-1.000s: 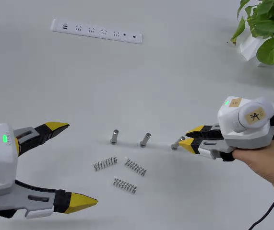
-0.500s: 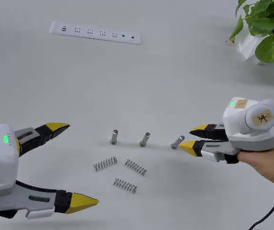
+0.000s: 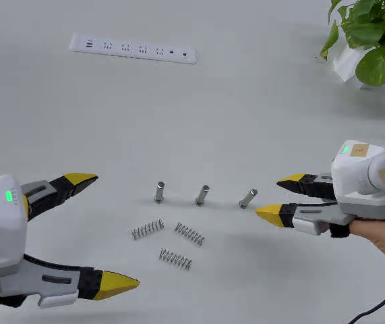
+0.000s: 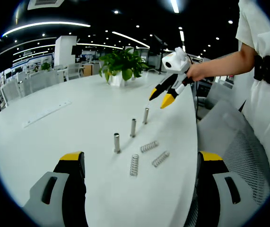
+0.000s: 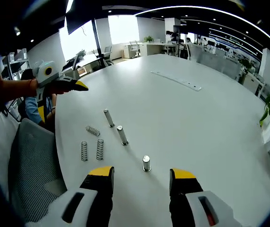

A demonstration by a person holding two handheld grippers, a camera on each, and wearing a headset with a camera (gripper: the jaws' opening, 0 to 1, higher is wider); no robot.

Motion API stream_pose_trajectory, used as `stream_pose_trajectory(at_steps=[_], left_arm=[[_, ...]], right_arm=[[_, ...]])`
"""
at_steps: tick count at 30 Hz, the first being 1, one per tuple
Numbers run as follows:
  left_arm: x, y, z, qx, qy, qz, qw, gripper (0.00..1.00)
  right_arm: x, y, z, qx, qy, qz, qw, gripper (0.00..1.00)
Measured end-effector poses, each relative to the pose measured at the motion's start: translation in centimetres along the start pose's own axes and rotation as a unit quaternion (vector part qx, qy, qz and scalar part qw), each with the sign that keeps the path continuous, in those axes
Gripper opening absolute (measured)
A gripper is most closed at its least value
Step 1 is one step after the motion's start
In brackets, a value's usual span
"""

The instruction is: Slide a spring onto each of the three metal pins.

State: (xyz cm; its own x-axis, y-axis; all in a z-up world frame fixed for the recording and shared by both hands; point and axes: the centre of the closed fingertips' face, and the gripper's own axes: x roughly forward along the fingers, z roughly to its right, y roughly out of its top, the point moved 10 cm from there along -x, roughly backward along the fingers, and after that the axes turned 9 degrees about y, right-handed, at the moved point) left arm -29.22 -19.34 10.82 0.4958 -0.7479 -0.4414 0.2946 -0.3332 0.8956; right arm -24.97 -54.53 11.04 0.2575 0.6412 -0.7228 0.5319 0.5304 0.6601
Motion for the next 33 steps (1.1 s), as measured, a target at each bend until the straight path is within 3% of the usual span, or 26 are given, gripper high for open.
stream_pose_trajectory(at_steps=[20, 27, 33], left_arm=[[-0.2, 0.1, 0.5, 0.007, 0.011, -0.01, 0.9999, 0.96], [0.0, -0.1, 0.3, 0.011, 0.02, -0.021, 0.9995, 0.9], [0.5, -0.3, -0.2, 0.014, 0.027, -0.039, 0.9988, 0.78]], right_arm=[[-2.3, -3.1, -1.4, -0.027, 0.039, 0.042, 0.998, 0.81], [-2.6, -3.6, -1.8, -0.03, 0.048, 0.062, 0.9965, 0.88], [-2.7, -4.4, -1.9, -0.041, 0.053, 0.07, 0.9953, 0.94]])
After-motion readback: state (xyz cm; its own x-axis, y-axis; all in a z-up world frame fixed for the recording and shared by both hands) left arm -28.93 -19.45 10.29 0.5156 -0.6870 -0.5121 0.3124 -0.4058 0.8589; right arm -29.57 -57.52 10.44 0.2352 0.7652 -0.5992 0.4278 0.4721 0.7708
